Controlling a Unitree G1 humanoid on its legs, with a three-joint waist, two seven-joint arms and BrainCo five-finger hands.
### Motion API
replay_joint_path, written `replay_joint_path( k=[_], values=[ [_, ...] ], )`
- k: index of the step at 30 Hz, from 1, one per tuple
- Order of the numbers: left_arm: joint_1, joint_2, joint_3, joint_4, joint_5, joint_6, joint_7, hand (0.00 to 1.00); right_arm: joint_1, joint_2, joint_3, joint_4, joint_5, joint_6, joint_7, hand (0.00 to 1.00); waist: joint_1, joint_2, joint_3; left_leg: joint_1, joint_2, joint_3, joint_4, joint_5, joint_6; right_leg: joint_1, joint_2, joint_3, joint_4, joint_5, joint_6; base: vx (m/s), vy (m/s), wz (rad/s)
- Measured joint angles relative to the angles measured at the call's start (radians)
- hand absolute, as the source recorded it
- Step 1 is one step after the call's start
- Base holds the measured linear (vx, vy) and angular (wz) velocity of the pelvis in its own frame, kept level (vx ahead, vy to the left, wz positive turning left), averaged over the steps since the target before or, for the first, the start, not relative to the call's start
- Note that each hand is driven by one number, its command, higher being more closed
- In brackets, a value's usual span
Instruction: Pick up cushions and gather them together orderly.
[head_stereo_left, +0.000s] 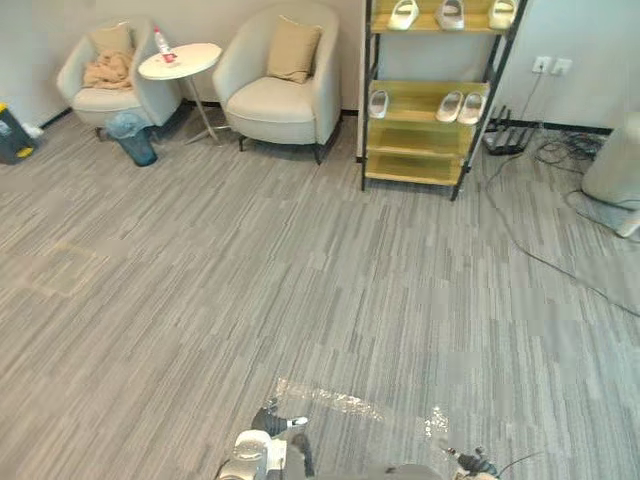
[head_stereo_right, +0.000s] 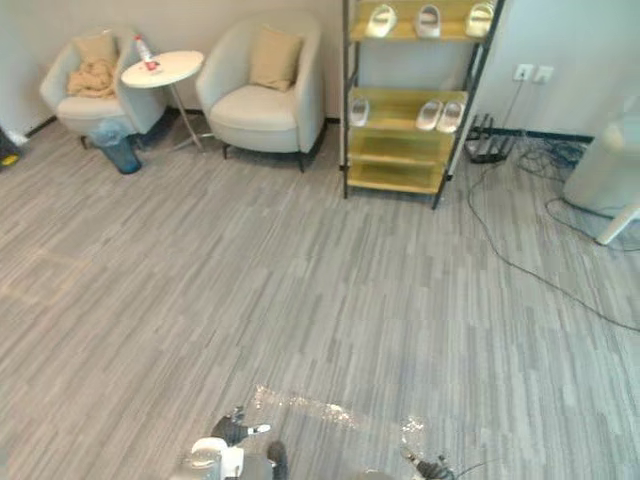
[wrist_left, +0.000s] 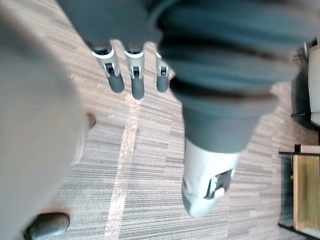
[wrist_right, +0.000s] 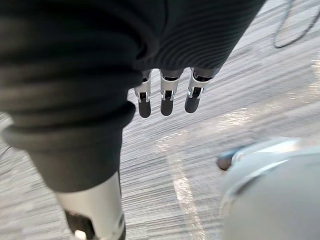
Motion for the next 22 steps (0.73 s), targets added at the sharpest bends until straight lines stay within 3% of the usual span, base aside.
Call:
replay_joint_path(
  k=[5,12,22],
  values=[
    [0.009,0.031,-0.054,0.010,0.001,0.000,-0.002,0.00,0.006,0.001,-0.030,0.008,-0.035,0.002,0.003,0.00,-0.003,-0.003,-0.011,0.070,-0.050,-0.005,-0.068,0.002,0.012,0.058,-0.036,-0.002,-0.037,0.003,0.015,0.18,0.066,0.05],
    [0.020,0.043,-0.064,0.020,-0.001,0.000,-0.001,0.00,-0.002,0.007,-0.048,0.039,-0.035,0.004,0.005,0.00,-0.002,0.003,-0.018,0.100,-0.035,-0.025,-0.103,0.003,0.011,0.086,-0.009,-0.003,-0.067,0.005,0.017,0.06,-0.053,0.01],
    [0.037,0.038,-0.063,0.047,0.000,0.000,-0.002,0.00,0.025,-0.004,-0.070,0.048,-0.035,0.006,0.004,0.00,-0.014,0.005,-0.040,0.132,-0.027,-0.025,-0.189,0.054,0.014,0.087,0.006,0.004,-0.097,0.032,0.009,-0.04,-0.008,-0.04]
  ],
)
